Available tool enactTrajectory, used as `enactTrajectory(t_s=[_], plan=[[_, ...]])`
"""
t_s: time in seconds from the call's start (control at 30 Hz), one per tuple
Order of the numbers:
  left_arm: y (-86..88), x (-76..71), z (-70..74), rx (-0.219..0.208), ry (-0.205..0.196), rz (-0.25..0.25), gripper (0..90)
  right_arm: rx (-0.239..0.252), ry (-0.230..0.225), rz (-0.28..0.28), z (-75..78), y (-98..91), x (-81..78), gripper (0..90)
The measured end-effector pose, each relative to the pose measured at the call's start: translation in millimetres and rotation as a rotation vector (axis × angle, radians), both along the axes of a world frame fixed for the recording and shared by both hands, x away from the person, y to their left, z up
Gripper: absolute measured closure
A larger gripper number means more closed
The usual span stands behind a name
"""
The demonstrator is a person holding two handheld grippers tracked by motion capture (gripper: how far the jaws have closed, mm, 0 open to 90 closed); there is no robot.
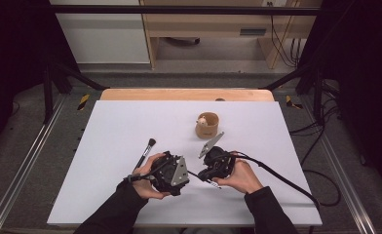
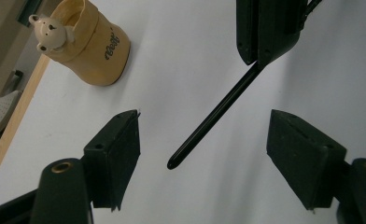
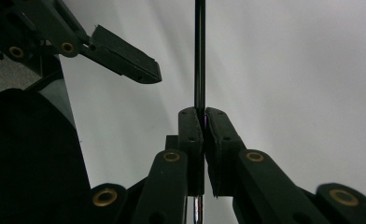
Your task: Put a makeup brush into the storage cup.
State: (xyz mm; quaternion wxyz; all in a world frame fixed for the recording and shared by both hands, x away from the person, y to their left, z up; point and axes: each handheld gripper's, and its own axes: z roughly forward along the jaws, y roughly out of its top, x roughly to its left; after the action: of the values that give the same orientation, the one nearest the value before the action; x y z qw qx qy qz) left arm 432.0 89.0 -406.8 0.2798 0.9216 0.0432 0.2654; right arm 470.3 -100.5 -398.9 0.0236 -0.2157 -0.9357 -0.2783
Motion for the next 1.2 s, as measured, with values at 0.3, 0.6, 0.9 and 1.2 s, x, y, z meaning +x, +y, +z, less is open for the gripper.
enactTrajectory(t_s=[0.3,0.6,0.9,1.2], plan=[[-4.7,-3.7,-4.6,0.028,-0.032,-0.017,36.6,-0.001,0.003,0.013,0.2,0.0,0.5,85.7],[-10.5,-6.3,-8.4,0.079,-0.080,-0.048,45.8,0.002,0.014,0.010,-0.3,1.5,0.4,85.6],[-15.7,-9.7,-9.8,0.119,-0.141,-0.079,54.7,0.003,0.009,0.028,2.2,1.3,-0.1,85.6],[-16.9,-12.9,-13.7,0.153,-0.169,-0.104,63.1,0.016,0.018,0.038,4.2,1.9,-1.5,85.7]])
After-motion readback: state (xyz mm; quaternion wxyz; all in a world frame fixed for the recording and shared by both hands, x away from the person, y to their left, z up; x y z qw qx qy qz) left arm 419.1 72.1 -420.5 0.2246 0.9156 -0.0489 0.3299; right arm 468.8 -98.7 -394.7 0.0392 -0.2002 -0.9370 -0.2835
